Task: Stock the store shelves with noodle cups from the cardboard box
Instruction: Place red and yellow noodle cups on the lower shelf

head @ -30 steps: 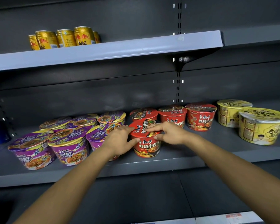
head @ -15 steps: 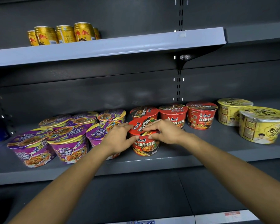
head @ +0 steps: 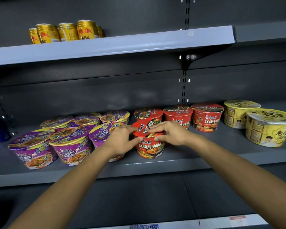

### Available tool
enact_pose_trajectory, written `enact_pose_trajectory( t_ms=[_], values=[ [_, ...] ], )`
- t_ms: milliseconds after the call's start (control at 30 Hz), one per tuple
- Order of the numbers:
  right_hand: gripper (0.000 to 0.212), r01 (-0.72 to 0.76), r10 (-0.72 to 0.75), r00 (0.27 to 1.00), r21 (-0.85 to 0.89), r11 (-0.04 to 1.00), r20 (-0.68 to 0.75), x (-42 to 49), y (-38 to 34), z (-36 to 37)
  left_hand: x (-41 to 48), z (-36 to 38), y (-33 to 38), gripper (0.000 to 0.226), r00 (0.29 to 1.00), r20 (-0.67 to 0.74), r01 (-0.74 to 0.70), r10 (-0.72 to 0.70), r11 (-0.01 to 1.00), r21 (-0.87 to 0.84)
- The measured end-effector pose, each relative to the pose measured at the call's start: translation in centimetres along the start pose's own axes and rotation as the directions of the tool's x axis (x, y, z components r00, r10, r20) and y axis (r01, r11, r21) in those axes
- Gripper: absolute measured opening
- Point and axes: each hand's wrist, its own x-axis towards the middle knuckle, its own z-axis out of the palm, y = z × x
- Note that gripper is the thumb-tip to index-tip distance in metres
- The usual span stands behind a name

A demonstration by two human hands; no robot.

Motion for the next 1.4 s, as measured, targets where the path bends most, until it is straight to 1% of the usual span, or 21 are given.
enact_pose_trajectory(
  t_ms=[267, 567, 833, 967, 1133, 1300, 1400],
  values=[
    [0.044, 0.002, -0.001, 1.0, 0.047, 0.999, -0.004, 0.1, 0.6, 0.2, 0.1, -0.1, -0.1, 0.056, 1.0, 0.012, -0.009, 0.009, 1.0, 0.01],
    [0.044, -0.024, 0.022, 0.999, 0.066, 0.998, 0.045, 0.4, 0.8, -0.2, 0.1, 0.1, -0.2, 0.057, 1.0, -0.008, -0.017, 0.017, 1.0, -0.005],
    [0.044, -0.02, 0.017, 0.998, 0.065, 0.998, 0.052, 0.2, 0.9, -0.2, 0.1, 0.4, -0.5, 0.054, 1.0, -0.022, -0.015, 0.014, 1.0, -0.014],
    [0.046, -0.036, 0.032, 0.998, 0.067, 0.997, 0.058, 0.0, 0.7, -0.4, 0.1, 0.5, -0.5, 0.056, 1.0, -0.019, -0.02, 0.02, 1.0, 0.001],
    [0.055, -0.032, 0.03, 0.998, 0.049, 0.998, 0.053, -0.2, 0.0, -0.4, -0.2, 0.8, -0.8, 0.061, 1.0, -0.013, -0.027, 0.028, 0.999, 0.045],
    [0.053, -0.012, 0.011, 1.0, 0.019, 1.0, 0.023, -0.2, -1.2, -0.4, -0.7, 0.6, -0.5, 0.058, 0.995, -0.081, -0.062, 0.066, 0.996, 0.058],
    [0.05, 0.03, -0.03, 0.999, -0.007, 1.0, -0.016, -0.3, -2.3, -0.3, -1.4, 0.2, -0.4, 0.056, 0.989, -0.115, -0.086, 0.092, 0.995, 0.053]
  ],
)
